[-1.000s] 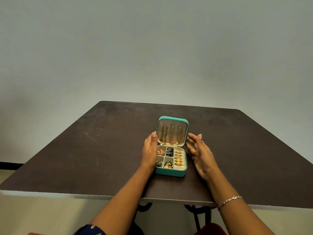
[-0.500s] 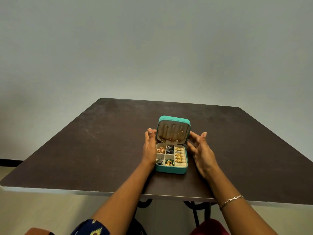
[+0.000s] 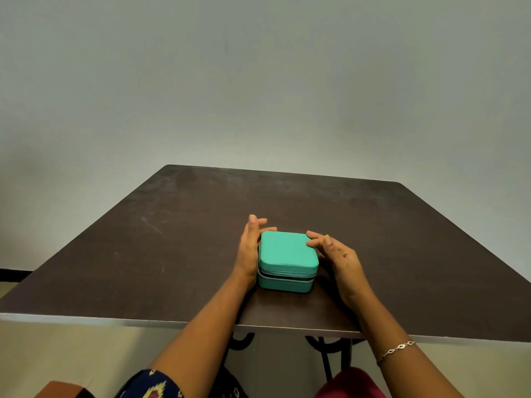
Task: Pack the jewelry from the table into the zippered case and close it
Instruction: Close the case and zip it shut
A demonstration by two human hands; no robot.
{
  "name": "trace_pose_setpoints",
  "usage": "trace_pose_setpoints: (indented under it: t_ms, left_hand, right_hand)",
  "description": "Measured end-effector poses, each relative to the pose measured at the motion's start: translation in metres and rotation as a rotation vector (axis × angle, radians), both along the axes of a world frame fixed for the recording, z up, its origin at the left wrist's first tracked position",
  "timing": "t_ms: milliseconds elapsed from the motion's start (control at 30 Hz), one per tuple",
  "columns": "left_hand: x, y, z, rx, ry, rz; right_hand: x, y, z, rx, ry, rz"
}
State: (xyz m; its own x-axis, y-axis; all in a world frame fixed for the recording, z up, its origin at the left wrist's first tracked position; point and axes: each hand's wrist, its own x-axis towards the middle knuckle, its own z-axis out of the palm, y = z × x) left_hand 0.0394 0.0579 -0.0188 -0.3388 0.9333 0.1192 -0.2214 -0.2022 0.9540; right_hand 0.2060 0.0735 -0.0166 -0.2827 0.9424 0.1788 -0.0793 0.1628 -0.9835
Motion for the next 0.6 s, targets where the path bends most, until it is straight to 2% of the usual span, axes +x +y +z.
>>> trace_pose_setpoints:
  t_ms: [133, 267, 333, 467, 600]
  left_hand:
    - [0.0014, -0.0004, -0.0018, -0.007, 0.077, -0.031]
    - [0.0018, -0.0036, 0.0008, -0.019, 0.020, -0.060]
    - [0.0024, -0.0044, 0.0019, -0.020, -0.021, -0.075]
    - [0.0021, -0.0021, 0.0015, -0.014, -0.044, -0.084]
    - [0.0028, -0.0026, 0.0031, -0.011, -0.056, -0.101]
  right_hand:
    - [0.0059, -0.0002, -0.0036, 0.068, -0.081, 0.094]
    - [0.0091, -0.0024, -0.0053, 0.125, -0.277, 0.238]
    - [0.0095, -0.0043, -0.0045, 0.204, -0.443, 0.302]
    - [0.0068, -0.0087, -0.0050, 0.369, -0.690, 0.303]
    - [0.0053, -0.0097, -0.0076, 0.426, -0.772, 0.277]
